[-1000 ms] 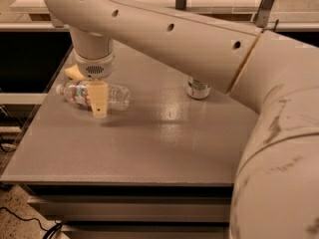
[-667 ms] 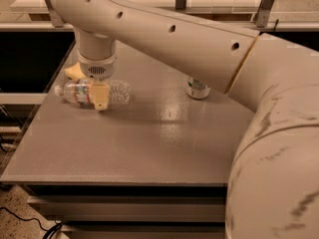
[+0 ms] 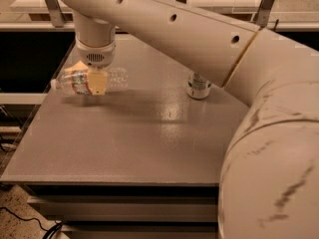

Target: Pick water bottle

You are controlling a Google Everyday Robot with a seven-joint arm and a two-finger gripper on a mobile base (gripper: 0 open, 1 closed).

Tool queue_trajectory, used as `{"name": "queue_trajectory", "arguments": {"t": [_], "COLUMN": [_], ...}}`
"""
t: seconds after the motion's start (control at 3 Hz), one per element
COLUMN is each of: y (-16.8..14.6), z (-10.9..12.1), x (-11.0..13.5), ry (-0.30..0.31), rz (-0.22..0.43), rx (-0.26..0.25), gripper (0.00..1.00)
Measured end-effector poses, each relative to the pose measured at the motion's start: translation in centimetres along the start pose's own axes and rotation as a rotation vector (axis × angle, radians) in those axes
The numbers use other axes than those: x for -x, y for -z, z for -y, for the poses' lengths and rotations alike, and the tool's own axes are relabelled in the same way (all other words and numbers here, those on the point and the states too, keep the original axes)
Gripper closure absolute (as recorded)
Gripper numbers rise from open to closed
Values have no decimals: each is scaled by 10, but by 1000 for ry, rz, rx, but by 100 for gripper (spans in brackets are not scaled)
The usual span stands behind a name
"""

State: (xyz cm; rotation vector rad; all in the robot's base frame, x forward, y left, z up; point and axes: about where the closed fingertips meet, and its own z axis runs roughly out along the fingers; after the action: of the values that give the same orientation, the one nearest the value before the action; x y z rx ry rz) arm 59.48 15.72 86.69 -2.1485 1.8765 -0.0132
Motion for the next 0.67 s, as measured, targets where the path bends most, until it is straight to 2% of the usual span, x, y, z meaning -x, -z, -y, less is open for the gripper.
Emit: {"name": "queue_trajectory", "arguments": {"t": [0.33,0.67], "y": [18,29], "z": [7,11], "x": [3,5], "ry": [2,8], "rz": [16,24], "rx": [-14,-19], "gripper": [100,100]}}
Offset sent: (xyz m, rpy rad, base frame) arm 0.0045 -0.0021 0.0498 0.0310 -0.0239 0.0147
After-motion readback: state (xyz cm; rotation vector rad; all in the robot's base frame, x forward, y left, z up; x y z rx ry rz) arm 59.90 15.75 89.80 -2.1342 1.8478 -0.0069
